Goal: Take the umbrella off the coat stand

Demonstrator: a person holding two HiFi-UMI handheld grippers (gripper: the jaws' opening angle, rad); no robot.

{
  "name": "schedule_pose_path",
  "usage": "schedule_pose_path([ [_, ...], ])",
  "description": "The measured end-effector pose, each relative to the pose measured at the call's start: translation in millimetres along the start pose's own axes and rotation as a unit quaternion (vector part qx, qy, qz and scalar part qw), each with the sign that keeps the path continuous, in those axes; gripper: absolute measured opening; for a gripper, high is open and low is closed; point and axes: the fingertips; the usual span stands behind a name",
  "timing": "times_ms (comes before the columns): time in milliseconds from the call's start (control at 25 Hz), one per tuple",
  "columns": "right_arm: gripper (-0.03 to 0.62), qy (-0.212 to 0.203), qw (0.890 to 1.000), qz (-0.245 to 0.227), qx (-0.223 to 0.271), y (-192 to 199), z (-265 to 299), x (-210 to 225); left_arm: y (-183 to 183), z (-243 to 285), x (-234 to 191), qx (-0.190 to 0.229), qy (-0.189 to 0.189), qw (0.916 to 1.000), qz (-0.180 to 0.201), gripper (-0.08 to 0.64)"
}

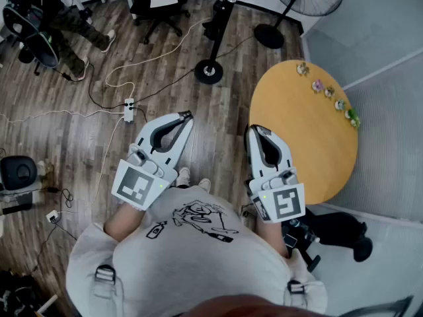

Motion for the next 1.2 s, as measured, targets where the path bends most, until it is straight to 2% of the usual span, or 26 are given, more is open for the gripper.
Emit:
schedule_pose_path([
  [280,0.014,0.002,1.0,-0.001,0.002,0.3,-2.7,-2.2,1.5,-6.4,2.4,0.0,-0.003,1.0,-0.008,0.012],
  [360,0.014,0.003,1.0,-0.001,0.002,0.8,-1.1,-2.0,0.0,-6.6,0.4,0.009,-0.002,0.9997,-0.02,0.026],
  [400,0.014,0.003,1.0,0.0,0.002,0.9,-0.5,-1.8,-1.0,-5.7,-0.9,0.015,0.0,0.9994,-0.031,0.134],
  [440,0.014,0.004,1.0,0.0,0.002,1.1,0.2,-1.5,-1.9,-4.1,-2.6,0.02,0.002,0.999,-0.04,0.34],
  [480,0.014,0.005,1.0,0.0,0.002,1.5,1.0,-1.0,-2.3,-2.5,-4.7,0.023,0.004,0.9987,-0.044,0.362],
  [680,0.014,0.01,1.0,0.004,0.009,0.3,7.4,-1.0,4.2,-4.7,-17.0,0.002,-0.007,0.9995,-0.031,0.362],
  [1200,0.017,0.011,1.0,0.005,0.002,7.2,38.0,-27.2,6.3,-23.7,-51.3,0.005,-0.004,0.9996,-0.029,0.351],
])
Point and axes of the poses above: the fingertips, and each gripper's own axes: z forward along the fingers, x to its right, y out of its underside, and after that the axes turned 8 degrees about x, right-handed
